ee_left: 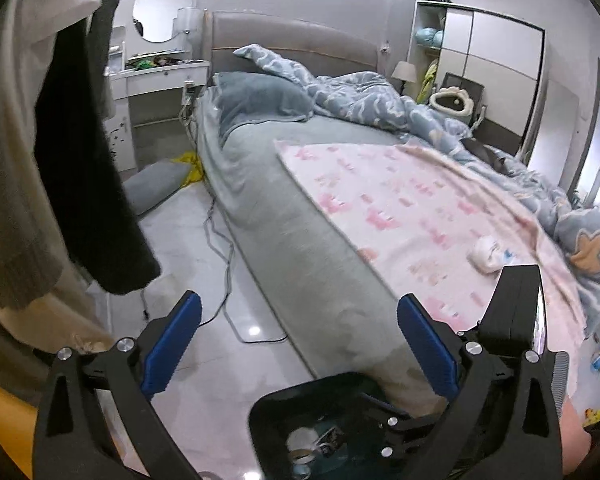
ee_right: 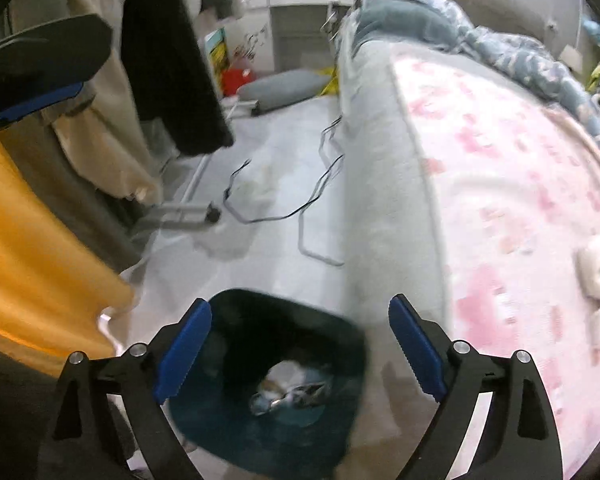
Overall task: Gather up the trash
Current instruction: 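Move both grippers back to the bubble-wrap bags on the bed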
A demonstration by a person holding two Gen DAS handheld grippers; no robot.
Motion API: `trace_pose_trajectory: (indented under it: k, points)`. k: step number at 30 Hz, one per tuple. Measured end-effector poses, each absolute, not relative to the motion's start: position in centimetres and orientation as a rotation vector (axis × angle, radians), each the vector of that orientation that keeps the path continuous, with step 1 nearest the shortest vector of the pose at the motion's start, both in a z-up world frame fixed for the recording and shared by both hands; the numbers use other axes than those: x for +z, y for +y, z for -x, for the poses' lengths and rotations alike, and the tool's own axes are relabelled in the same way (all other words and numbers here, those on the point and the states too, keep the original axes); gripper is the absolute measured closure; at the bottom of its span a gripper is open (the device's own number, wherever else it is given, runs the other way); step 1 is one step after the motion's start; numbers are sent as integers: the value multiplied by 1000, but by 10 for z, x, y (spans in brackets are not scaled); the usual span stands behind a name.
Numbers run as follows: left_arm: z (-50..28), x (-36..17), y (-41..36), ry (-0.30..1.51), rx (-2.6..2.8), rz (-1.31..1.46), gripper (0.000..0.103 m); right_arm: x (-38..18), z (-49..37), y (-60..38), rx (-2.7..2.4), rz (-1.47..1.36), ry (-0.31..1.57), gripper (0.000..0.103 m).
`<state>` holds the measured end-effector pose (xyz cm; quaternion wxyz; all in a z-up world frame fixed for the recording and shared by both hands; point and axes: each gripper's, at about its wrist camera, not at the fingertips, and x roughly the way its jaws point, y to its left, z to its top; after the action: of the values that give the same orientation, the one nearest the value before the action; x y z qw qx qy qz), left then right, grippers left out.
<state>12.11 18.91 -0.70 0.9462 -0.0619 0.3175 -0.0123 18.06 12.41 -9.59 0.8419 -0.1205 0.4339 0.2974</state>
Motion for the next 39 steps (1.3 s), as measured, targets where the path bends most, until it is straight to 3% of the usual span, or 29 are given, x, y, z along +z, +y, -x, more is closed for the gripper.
trace_pose_trajectory:
  k: [20,39]
  points:
    - [-180,-4,98,648,-199,146,3,-54,-235,-13,459,181,765,10]
    - [-227,-31,5,669,-338,28,4,-69,-268,-122,275,142,786,10]
